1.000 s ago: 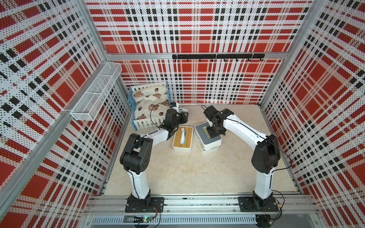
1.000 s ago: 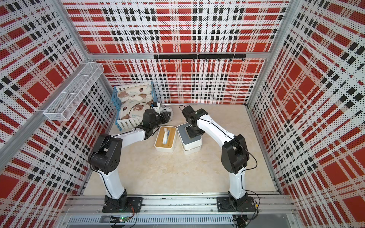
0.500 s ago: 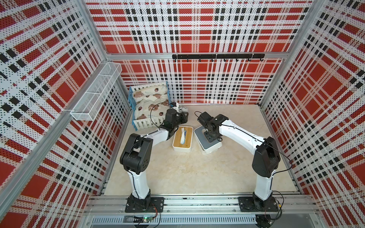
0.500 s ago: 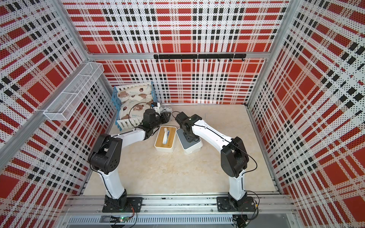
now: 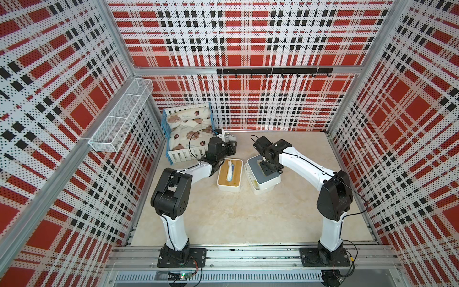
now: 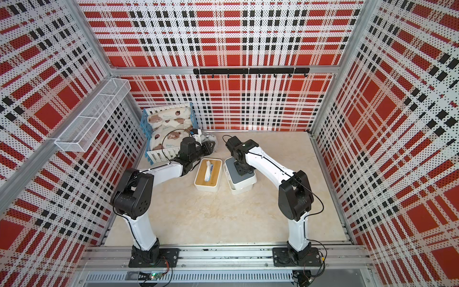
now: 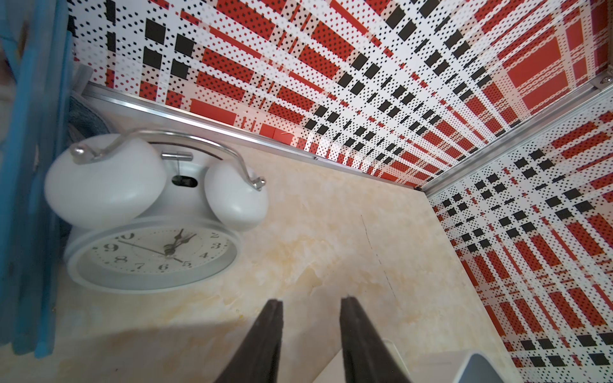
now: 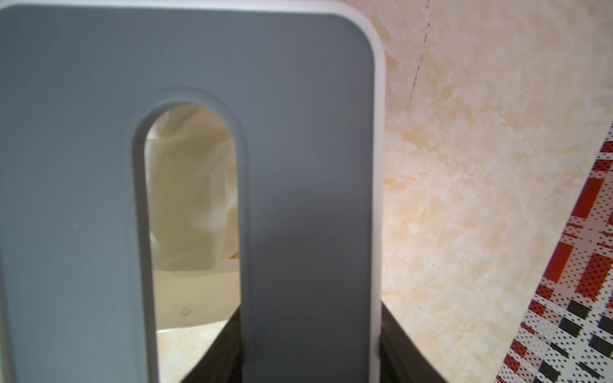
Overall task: Put the tissue paper into the tissue box
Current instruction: Close the box lid on the tissue box.
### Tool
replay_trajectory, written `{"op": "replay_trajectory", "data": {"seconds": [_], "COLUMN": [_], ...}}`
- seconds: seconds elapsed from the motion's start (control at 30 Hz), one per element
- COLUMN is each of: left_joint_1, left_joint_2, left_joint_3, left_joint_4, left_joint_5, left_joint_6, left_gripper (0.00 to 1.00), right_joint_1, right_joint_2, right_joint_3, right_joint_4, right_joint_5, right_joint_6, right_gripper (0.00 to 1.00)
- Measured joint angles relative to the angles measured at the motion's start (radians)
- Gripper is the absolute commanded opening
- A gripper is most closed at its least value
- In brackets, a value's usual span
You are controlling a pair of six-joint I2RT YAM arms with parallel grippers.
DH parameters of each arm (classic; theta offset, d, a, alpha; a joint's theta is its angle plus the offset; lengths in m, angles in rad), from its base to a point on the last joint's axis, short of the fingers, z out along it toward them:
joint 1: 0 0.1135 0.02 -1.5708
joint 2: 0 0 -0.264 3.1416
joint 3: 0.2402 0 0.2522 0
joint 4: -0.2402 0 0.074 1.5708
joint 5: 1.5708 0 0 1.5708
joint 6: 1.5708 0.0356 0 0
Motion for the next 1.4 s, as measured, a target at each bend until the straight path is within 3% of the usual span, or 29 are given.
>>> {"op": "replay_trajectory", "data": {"seconds": [0.33,0.77,1.4], "left_joint_1": [0.000,0.000,0.000], "left_joint_2": [0.000,0.000,0.000], "left_joint_3": [0.000,0.000,0.000], "left_joint_4": [0.000,0.000,0.000], "left_joint_5": [0.003,0.005,0.008], "left_joint_6": [0.000,-0.002,-0.003], "left_gripper": [0.36,0.36,0.36], "right_joint_1": [-0.018,-0.085,-0.089], "right_joint_2": [0.080,0.087,0.115], "right_joint_3": [0.080,0.061,0.072], "right_joint_4": [0.000,0.002,-0.018], "right_joint_5": [-0.111,-0.116,-0.187], "right_joint_6": [-0.011,-0.028,-0.045], "right_gripper": [0.27,0.27,0.27]}}
